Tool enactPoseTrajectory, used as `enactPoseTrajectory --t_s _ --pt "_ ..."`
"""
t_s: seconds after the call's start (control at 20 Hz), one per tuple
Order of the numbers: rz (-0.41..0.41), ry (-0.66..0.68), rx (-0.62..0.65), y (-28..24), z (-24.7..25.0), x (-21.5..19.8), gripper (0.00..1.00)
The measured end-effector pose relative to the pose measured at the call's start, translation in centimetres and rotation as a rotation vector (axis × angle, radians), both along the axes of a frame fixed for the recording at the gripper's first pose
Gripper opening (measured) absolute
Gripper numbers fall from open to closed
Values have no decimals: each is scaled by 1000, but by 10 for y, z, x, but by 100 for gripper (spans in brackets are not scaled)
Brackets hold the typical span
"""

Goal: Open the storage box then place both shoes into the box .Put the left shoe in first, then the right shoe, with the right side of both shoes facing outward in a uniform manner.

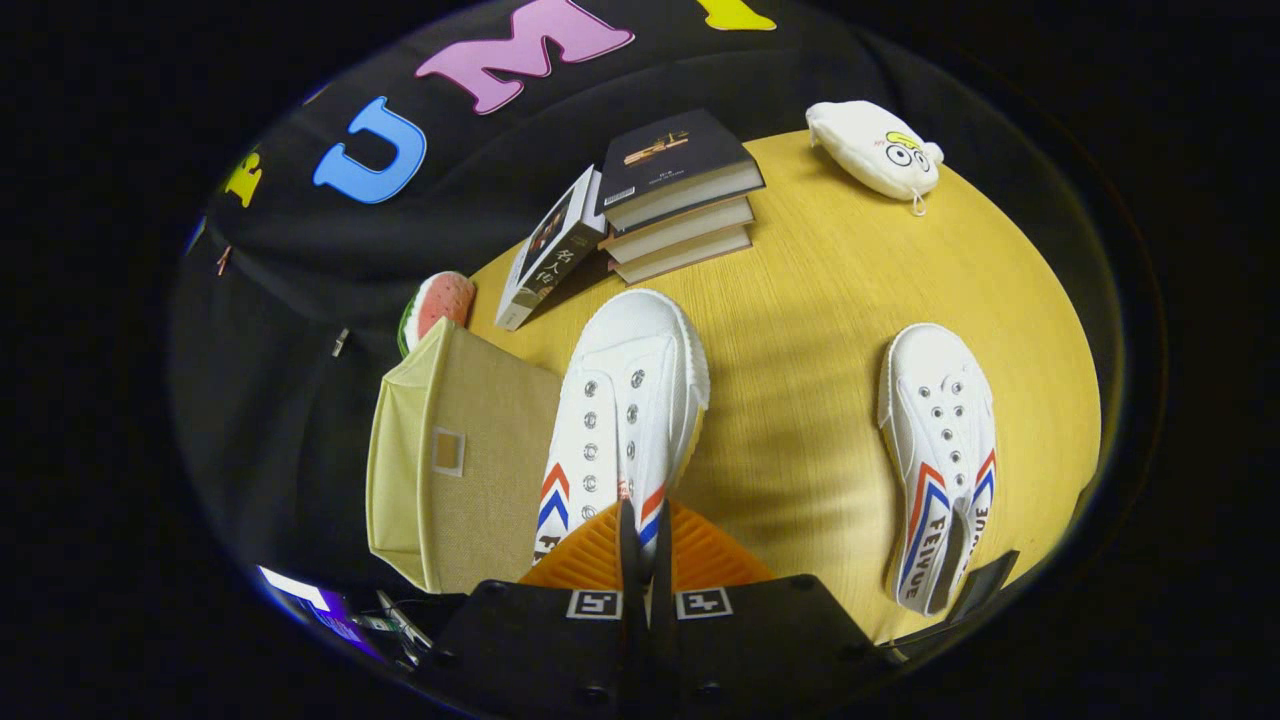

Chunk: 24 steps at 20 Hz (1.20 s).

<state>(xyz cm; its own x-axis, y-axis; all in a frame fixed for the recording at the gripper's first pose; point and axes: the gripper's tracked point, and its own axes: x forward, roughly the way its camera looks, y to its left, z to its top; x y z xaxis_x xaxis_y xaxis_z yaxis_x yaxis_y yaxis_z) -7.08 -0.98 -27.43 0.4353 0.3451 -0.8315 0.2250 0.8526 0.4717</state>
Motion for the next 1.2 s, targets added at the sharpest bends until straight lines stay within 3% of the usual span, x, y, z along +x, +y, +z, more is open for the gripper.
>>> enactPoseTrajectory --t_s 0.3,0.7,1.2 --pt "-49 -92 26 14 67 0 5" --pt "4 -213 163 91 149 22 5" --pt "124 -195 255 198 146 31 5"
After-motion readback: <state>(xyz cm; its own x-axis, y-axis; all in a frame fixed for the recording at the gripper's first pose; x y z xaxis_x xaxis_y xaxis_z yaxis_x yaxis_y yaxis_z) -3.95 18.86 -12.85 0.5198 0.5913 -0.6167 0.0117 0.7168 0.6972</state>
